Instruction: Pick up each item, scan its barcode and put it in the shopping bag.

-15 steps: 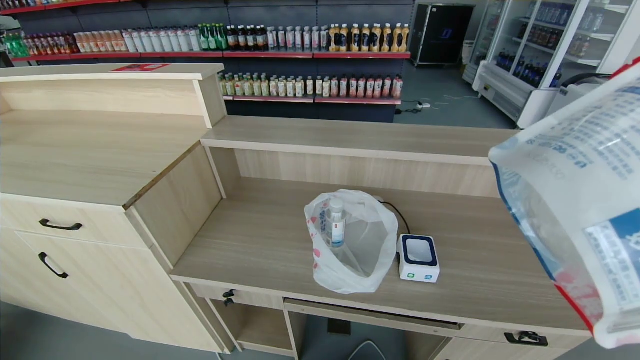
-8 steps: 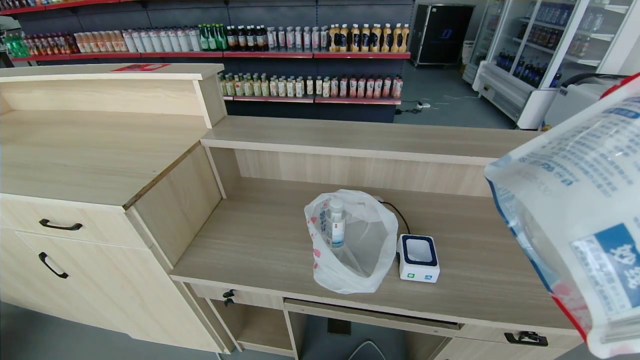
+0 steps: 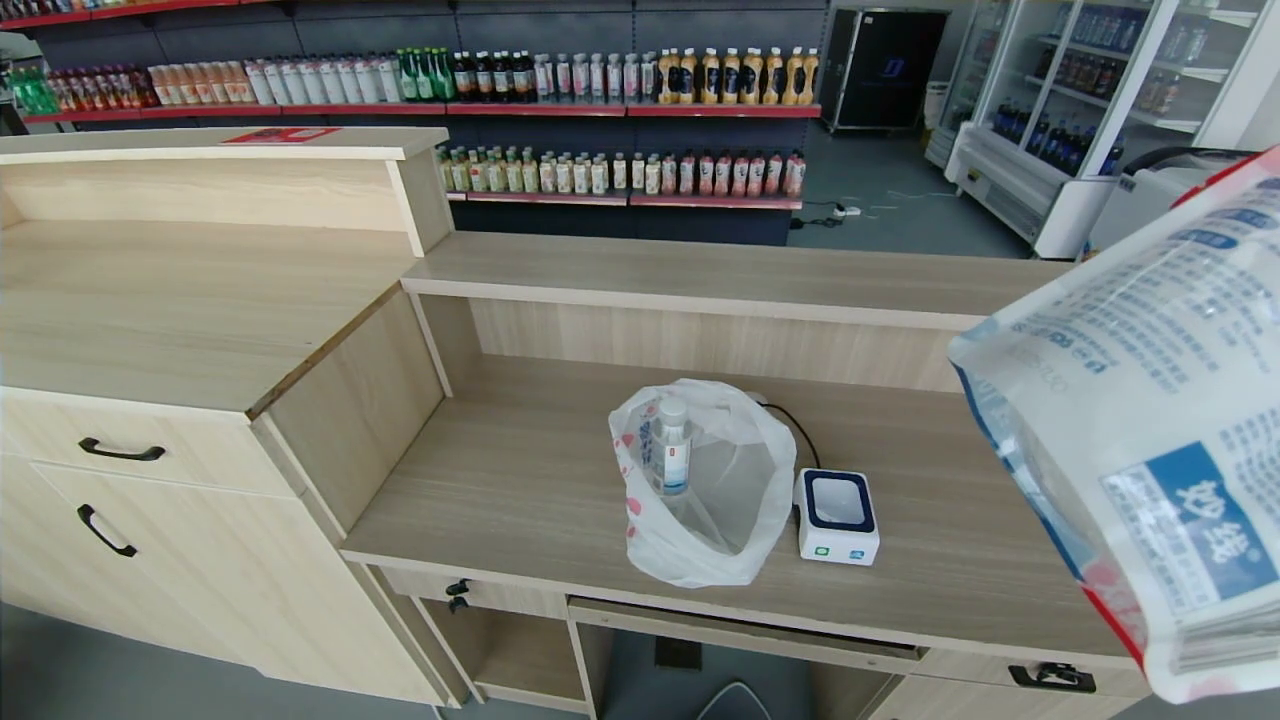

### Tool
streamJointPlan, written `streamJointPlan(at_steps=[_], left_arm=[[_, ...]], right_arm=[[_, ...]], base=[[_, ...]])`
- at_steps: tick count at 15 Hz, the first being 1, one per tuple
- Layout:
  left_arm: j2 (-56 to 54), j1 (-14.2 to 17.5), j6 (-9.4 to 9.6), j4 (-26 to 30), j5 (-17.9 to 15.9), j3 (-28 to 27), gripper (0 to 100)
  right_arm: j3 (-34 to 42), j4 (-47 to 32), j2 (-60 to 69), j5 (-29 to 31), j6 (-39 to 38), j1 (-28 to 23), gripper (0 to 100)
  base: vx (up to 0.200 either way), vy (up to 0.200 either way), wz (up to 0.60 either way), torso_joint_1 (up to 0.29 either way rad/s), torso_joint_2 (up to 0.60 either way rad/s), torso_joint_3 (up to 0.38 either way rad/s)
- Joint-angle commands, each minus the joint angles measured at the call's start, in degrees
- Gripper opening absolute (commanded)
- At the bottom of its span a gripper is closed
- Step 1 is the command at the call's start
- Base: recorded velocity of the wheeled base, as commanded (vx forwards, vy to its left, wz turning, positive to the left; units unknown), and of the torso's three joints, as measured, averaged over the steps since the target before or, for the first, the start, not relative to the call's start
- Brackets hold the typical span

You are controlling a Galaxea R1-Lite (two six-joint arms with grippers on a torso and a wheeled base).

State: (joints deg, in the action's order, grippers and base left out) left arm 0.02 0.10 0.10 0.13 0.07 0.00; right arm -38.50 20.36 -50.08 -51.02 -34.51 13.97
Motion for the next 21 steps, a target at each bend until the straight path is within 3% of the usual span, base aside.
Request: streamJointPlan(at_steps=[1, 20, 21], left_arm=[[-0.02, -0.01, -0.01, -0.05, 0.01, 0.00, 100], [-0.02, -0.01, -0.01, 0.04, 0.01, 0.00, 100], [-0.02, -0.01, -0.01, 0.04, 0.01, 0.00, 100]], right_arm=[[0.18, -0.32, -0.37, -0.05, 0.06, 0.00, 0], [1.14, -0.58, -1.25, -0.31, 2.43, 1.15, 0], [1.06, -0.23, -3.45, 0.39, 6.12, 0.53, 0]], base=[[0.000, 0.000, 0.00, 0.000, 0.00, 0.000], [0.000, 0.000, 0.00, 0.000, 0.00, 0.000], [0.000, 0.000, 0.00, 0.000, 0.00, 0.000]])
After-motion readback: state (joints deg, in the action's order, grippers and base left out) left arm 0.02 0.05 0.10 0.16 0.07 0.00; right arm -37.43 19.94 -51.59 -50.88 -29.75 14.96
